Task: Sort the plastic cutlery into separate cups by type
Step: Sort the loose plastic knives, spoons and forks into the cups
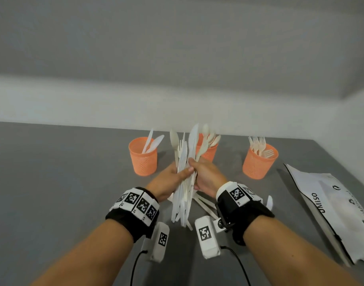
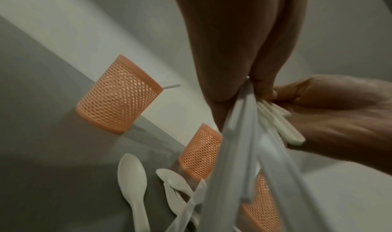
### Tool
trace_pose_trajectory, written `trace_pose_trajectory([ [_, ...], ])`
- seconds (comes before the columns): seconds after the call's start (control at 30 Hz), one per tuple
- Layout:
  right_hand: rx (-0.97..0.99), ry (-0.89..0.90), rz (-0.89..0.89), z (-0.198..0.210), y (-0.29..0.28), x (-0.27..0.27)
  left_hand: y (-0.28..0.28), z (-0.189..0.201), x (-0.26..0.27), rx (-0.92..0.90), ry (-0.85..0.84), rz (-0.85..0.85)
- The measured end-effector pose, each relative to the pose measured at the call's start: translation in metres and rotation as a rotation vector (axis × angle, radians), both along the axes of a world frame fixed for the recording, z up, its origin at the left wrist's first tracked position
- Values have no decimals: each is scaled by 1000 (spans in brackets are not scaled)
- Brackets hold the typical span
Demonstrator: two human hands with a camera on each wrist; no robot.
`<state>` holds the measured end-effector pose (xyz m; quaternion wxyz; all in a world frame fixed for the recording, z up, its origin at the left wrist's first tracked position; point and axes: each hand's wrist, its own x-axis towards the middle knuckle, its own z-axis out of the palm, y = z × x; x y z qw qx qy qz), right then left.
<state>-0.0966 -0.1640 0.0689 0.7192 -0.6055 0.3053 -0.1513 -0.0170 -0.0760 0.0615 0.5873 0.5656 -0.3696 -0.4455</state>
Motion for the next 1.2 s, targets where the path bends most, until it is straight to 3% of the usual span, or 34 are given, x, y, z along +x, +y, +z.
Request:
trace_pose_trajectory([
  [0.33, -448, 251, 170, 6, -30, -8, -23, 15, -7, 52, 288, 40],
  [0.47, -572, 125, 167, 15, -41, -21, -36, 14, -12, 82, 329, 62],
  [0.6, -758, -137, -153, 18, -50, -25, -42, 3, -15, 49, 391, 158],
  [0.67, -823, -150, -80, 20, -49, -24, -44, 1, -19, 25, 338, 187],
  [0.77, -866, -15, 30, 12, -47, -18, -47, 3, -26, -14, 182, 200],
  [0.9, -866, -21, 46, 8, -42, -11, -48, 5, -29, -38, 53, 218],
  [1.2, -715, 3, 89, 18, -41, -4, -41, -6, -10, -88, 82, 64],
])
